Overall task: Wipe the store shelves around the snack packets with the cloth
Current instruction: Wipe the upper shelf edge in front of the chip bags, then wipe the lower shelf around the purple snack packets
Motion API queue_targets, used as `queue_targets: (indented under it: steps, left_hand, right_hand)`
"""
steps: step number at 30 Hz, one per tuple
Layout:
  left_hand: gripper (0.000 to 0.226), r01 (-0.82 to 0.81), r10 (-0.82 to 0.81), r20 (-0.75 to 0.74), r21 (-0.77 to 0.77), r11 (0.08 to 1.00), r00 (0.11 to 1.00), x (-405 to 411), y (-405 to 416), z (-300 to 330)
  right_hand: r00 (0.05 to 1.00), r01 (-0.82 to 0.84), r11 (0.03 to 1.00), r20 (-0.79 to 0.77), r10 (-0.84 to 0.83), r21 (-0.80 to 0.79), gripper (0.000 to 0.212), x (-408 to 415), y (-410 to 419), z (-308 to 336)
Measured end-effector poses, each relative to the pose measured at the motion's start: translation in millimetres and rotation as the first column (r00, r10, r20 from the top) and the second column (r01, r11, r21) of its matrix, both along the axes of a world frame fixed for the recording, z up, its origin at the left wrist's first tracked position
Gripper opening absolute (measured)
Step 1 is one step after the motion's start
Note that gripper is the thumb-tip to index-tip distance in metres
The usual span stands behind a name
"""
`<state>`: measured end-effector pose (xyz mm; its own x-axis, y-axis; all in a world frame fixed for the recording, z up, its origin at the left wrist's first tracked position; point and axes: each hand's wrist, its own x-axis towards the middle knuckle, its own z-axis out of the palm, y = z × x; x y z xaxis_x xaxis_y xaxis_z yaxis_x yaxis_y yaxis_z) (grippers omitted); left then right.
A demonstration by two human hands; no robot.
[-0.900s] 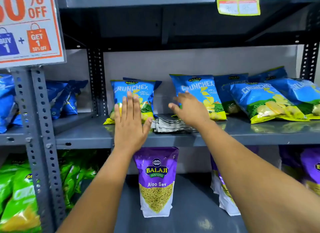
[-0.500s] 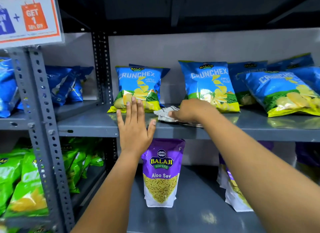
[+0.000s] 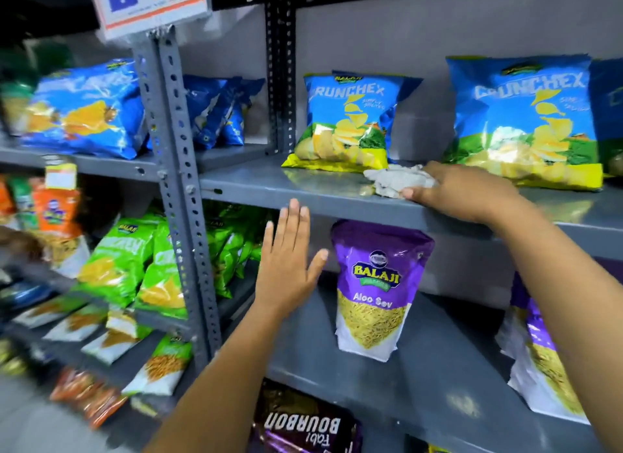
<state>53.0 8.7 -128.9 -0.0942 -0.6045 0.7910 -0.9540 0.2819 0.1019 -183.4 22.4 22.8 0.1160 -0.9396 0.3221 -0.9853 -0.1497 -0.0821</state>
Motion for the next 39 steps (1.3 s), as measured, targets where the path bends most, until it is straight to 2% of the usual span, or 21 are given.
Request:
queue_targets:
  steps: [2, 4, 7, 9, 11, 13, 15, 16, 17, 18, 20, 22, 25, 27, 28, 30, 32, 34, 36, 37, 39]
  left_hand:
    - [0.07, -0.077, 0.076, 0.01, 0.07, 0.995, 0.997, 33, 5, -31]
    - [0.072, -0.172, 0.18, -0.055, 0.13, 0.976, 0.982, 70, 9, -52]
    - [0.074, -0.268, 0.298, -0.189, 0.17, 0.948, 0.936, 115, 8, -63]
    - [0.075, -0.296, 0.333, -0.253, 0.173, 0.939, 0.908, 137, 0, -67]
    - [0.074, -0.306, 0.349, -0.267, 0.191, 0.933, 0.898, 156, -13, -75]
    - [0.073, -0.292, 0.336, -0.243, 0.2, 0.935, 0.91, 167, -30, -83]
    - [0.073, -0.266, 0.306, -0.247, 0.182, 0.947, 0.92, 173, -47, -93]
    - [0.073, -0.254, 0.289, -0.269, 0.158, 0.954, 0.919, 175, -56, -98]
    - [0.072, -0.244, 0.268, -0.292, 0.118, 0.963, 0.918, 175, -61, -102]
    - [0.07, -0.234, 0.245, -0.307, 0.073, 0.97, 0.92, 176, -67, -106]
    - [0.067, -0.21, 0.198, -0.319, -0.006, 0.978, 0.927, 180, -76, -115]
    - [0.067, -0.19, 0.166, -0.31, -0.049, 0.981, 0.936, 182, -81, -120]
    - [0.067, -0.17, 0.135, -0.315, -0.086, 0.982, 0.94, 183, -85, -123]
    - [0.067, -0.162, 0.12, -0.318, -0.11, 0.981, 0.94, 183, -86, -124]
    - [0.067, -0.163, 0.119, -0.317, -0.118, 0.979, 0.941, 183, -86, -125]
    - [0.067, -0.165, 0.118, -0.317, -0.126, 0.978, 0.941, 183, -87, -126]
    - [0.066, -0.163, 0.114, -0.316, -0.135, 0.977, 0.942, 182, -87, -127]
    - [0.066, -0.165, 0.115, -0.313, -0.137, 0.977, 0.943, 182, -87, -126]
    - [0.066, -0.171, 0.123, -0.31, -0.132, 0.976, 0.943, 182, -87, -125]
    - [0.066, -0.173, 0.124, -0.311, -0.136, 0.976, 0.942, 182, -87, -126]
    - [0.066, -0.172, 0.119, -0.313, -0.146, 0.974, 0.942, 182, -87, -127]
  right_hand:
    - [0.999, 0.008, 0.985, -0.034, -0.014, -0.173, 0.054, 10, 8, -7]
    - [0.999, -0.026, 0.943, -0.034, 0.015, -0.331, 0.052, 23, 16, -17]
    - [0.989, -0.053, 0.83, 0.087, 0.122, -0.555, 0.054, 48, 34, -40]
    - [0.945, -0.104, 0.793, 0.189, 0.268, -0.601, 0.052, 78, 48, -71]
    - [0.923, -0.177, 0.819, 0.197, 0.331, -0.545, 0.047, 113, 53, -119]
    - [0.893, -0.232, 0.922, 0.309, 0.328, -0.31, 0.055, 142, 46, -178]
    - [0.812, -0.196, 0.98, 0.564, 0.148, 0.024, 0.089, 166, 28, -231]
    - [0.774, -0.167, 0.971, 0.632, 0.021, 0.172, 0.101, 176, 17, -254]
    - [0.753, -0.16, 0.949, 0.655, -0.059, 0.27, 0.101, 181, 10, -272]
    - [0.763, -0.143, 0.931, 0.637, -0.112, 0.336, 0.088, 191, 2, -284]
    - [0.85, -0.125, 0.896, 0.512, -0.124, 0.425, 0.049, 212, -21, -289]
    - [0.918, -0.088, 0.912, 0.389, -0.082, 0.4, 0.04, 225, -58, -284]
    - [0.926, 0.022, 0.959, 0.356, -0.127, 0.283, 0.04, 232, -134, -282]
    - [0.958, 0.078, 0.927, 0.23, -0.172, 0.367, 0.048, 222, -173, -300]
    - [0.975, 0.08, 0.893, 0.152, -0.163, 0.442, 0.052, 216, -184, -314]
    - [0.98, 0.086, 0.856, 0.113, -0.166, 0.51, 0.057, 209, -188, -338]
    - [0.982, 0.056, 0.884, 0.132, -0.132, 0.464, 0.055, 214, -177, -350]
    - [0.993, -0.057, 0.935, 0.116, 0.017, 0.349, 0.049, 224, -164, -350]
    - [0.972, -0.178, 0.939, 0.202, 0.12, 0.296, 0.039, 226, -168, -348]
    - [0.947, -0.179, 0.944, 0.31, 0.089, 0.276, 0.032, 226, -177, -344]
    - [0.827, -0.007, 0.966, 0.544, -0.139, 0.258, 0.023, 217, -206, -329]
